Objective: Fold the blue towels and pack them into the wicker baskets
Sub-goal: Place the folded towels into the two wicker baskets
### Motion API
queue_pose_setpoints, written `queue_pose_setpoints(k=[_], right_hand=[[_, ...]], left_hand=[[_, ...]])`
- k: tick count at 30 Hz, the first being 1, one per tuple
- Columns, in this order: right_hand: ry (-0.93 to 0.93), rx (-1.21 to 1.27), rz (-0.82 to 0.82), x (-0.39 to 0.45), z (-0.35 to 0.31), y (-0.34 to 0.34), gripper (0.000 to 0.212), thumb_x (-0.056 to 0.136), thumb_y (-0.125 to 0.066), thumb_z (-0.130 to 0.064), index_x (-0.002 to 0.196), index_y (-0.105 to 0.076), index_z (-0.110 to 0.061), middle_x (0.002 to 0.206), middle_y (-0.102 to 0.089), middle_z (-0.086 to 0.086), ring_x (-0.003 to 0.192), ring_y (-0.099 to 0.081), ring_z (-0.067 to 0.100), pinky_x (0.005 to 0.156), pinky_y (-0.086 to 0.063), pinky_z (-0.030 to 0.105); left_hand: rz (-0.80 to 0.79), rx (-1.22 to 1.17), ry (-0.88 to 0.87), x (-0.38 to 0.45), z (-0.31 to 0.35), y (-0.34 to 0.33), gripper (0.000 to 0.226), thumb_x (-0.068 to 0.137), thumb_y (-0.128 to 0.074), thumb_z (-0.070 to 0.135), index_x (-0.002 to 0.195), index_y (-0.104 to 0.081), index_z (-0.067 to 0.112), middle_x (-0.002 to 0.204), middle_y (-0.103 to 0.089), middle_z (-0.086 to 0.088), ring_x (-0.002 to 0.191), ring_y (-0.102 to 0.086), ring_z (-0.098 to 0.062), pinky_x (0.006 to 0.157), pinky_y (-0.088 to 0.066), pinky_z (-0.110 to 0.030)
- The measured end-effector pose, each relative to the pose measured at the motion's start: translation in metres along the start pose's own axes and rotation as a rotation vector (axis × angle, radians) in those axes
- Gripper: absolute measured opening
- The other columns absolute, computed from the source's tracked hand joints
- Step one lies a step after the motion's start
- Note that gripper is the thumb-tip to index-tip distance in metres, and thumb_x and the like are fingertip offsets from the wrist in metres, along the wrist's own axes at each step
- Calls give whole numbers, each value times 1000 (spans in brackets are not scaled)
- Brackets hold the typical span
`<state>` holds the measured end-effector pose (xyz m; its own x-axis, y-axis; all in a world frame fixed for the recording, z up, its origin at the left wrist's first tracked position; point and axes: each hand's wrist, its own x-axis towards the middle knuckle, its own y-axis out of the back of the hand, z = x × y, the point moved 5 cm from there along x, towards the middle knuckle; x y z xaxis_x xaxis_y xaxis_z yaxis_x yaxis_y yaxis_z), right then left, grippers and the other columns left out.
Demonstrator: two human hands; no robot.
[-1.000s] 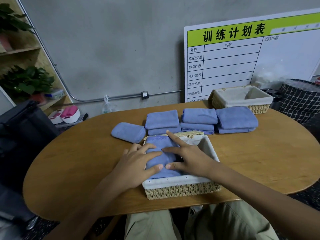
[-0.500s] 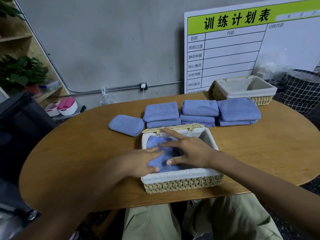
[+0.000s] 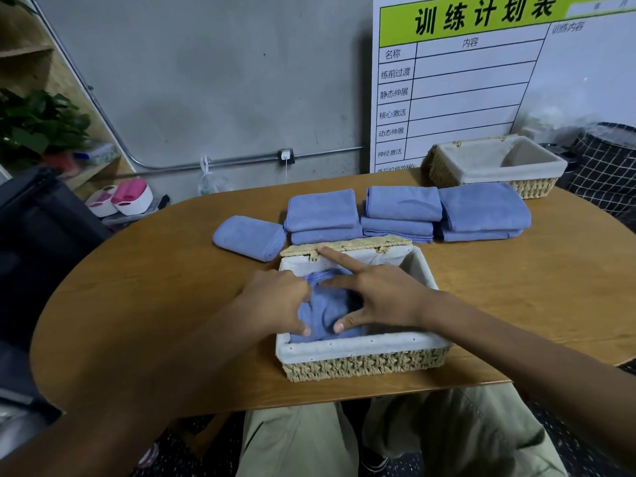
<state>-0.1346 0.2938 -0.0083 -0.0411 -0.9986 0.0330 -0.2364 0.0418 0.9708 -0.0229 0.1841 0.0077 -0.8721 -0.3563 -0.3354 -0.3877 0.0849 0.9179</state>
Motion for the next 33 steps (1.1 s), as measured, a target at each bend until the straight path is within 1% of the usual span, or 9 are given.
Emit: queue_pose_setpoints(k=[5, 8, 14, 18, 22, 25, 27, 29, 33], right_hand=[[10, -83, -17, -2, 3, 0, 72, 79, -64, -71, 140, -53, -33, 160, 23, -26, 102, -66, 19, 72, -47, 35], [9, -128, -31, -1, 5, 1, 70, 80, -66, -68, 140, -52, -34, 160, 25, -25, 107, -64, 22, 71, -42, 34], [9, -195, -52, -2, 5, -2, 73, 77, -72, -63, 140, -49, -35, 158, 33, -21, 115, -59, 26, 72, -44, 36], [-17, -174, -66, -1, 7, -2, 79, 75, -75, -61, 144, -46, -35, 158, 31, -23, 117, -59, 24, 67, -34, 32], [-73, 19, -22, -3, 11, 3, 84, 72, -79, -59, 146, -47, -36, 159, 25, -28, 111, -63, 15, 65, -36, 29], [-88, 2, -25, -7, 8, 2, 85, 73, -78, -60, 147, -44, -35, 159, 30, -22, 114, -63, 20, 68, -40, 31], [-98, -79, -43, -7, 6, 1, 87, 74, -75, -63, 149, -40, -35, 158, 35, -19, 121, -58, 23, 69, -39, 31], [-103, -149, -55, -8, 5, 0, 89, 75, -72, -65, 150, -37, -34, 156, 39, -17, 125, -54, 26, 71, -44, 33], [-120, -229, -84, -8, 3, -2, 95, 75, -71, -67, 154, -31, -33, 154, 43, -13, 125, -50, 31, 81, -48, 38]], left_hand=[[-90, -20, 2, 1, 3, 1, 57, 88, -67, 54, 135, -52, 27, 126, -59, -2, 115, -57, -25, 76, -35, -30], [-42, 42, 17, 0, 2, 9, 60, 81, -68, 65, 126, -56, 27, 115, -62, 3, 108, -58, -21, 78, -33, -34], [-194, 133, 71, -1, 10, -9, 65, 84, -65, 65, 136, -48, 31, 133, -56, 6, 124, -52, -26, 107, -28, -65], [-176, 72, 43, -1, 5, 0, 65, 79, -70, 66, 129, -52, 29, 123, -60, 6, 115, -57, -23, 95, -37, -51], [53, -49, 17, -6, -9, 12, 61, 72, -73, 68, 115, -56, 28, 108, -63, 10, 104, -59, -19, 79, -39, -36], [37, -89, 16, -7, -8, 1, 75, 75, -69, 70, 136, -51, 31, 140, -52, 14, 126, -52, -18, 95, -41, -41], [-55, -114, 16, -7, -7, -8, 85, 77, -66, 73, 148, -43, 31, 162, -27, 15, 138, -43, -18, 102, -43, -44], [-117, -73, 18, -4, -5, -12, 88, 78, -64, 73, 151, -39, 30, 166, -10, 16, 138, -43, -20, 99, -47, -42], [-157, 68, 9, 2, 5, -14, 83, 81, -61, 73, 150, -40, 32, 167, -6, 16, 130, -52, -22, 94, -50, -39]])
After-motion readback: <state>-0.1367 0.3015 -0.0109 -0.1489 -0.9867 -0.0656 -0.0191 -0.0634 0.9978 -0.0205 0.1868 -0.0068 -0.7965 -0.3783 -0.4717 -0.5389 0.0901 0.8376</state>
